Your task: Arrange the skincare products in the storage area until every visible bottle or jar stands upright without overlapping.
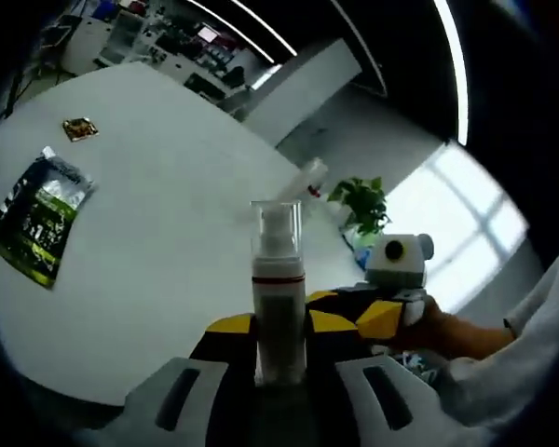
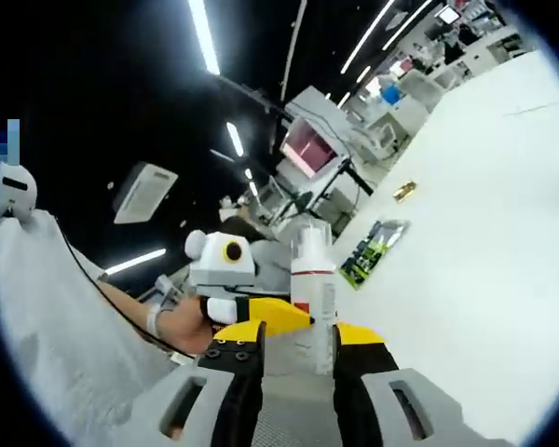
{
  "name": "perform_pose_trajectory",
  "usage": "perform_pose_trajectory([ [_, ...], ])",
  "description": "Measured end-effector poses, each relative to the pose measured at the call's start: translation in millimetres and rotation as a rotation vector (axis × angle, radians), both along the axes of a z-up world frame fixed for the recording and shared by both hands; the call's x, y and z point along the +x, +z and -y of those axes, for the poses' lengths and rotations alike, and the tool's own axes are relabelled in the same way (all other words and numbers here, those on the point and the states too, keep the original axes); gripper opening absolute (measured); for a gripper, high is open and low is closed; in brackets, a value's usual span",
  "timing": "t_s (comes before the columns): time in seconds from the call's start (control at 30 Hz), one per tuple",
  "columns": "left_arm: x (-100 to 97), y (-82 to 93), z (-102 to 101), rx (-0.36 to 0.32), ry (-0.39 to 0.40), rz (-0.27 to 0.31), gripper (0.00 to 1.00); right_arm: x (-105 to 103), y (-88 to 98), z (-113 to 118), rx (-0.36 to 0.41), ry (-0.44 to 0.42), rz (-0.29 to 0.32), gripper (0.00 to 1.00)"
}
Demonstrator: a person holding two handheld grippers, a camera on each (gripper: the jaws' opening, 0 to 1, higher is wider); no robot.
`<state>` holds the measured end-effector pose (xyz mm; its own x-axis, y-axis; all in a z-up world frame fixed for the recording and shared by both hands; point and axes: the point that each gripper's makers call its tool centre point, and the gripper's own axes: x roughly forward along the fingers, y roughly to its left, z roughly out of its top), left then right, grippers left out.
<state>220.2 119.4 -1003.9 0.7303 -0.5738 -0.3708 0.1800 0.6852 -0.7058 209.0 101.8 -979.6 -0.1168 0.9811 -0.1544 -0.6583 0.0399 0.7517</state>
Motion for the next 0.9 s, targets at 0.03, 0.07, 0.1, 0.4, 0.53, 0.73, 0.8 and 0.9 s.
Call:
perform_pose_trajectory([
  [0.03,-0.5,-1.7,1,0.023,-0.003,-0.007,0.15,1,1.7,-1,0.001,-0.006,0.009,0.28],
  [0.07,-1.9,-5.2,1,0.057,-0.015,-0.012,0.15,4,1.7,-4,-0.013,-0.029,0.017,0.27],
  [0.1,-3.0,-8.6,1,0.091,-0.025,-0.015,0.15,5,1.4,-6,-0.023,-0.043,0.014,0.26],
  [0.4,-11.0,-19.3,16,0.242,-0.110,-0.028,0.15,6,-21.8,-20,-0.195,-0.091,-0.028,0.21],
  [0.53,-12.3,-20.9,15,0.269,-0.122,-0.026,0.15,5,-26.0,-21,-0.217,-0.097,-0.033,0.19],
  [0.73,-12.6,-25.4,13,0.310,-0.128,-0.034,0.15,4,-31.9,-21,-0.262,-0.100,-0.025,0.19],
  [0.8,-12.4,-25.3,13,0.314,-0.129,-0.031,0.15,-1,-35.5,-21,-0.278,-0.088,-0.019,0.19],
  [0.9,-13.9,-27.2,13,0.331,-0.140,-0.033,0.15,-1,-37.7,-19,-0.288,-0.090,-0.021,0.18],
])
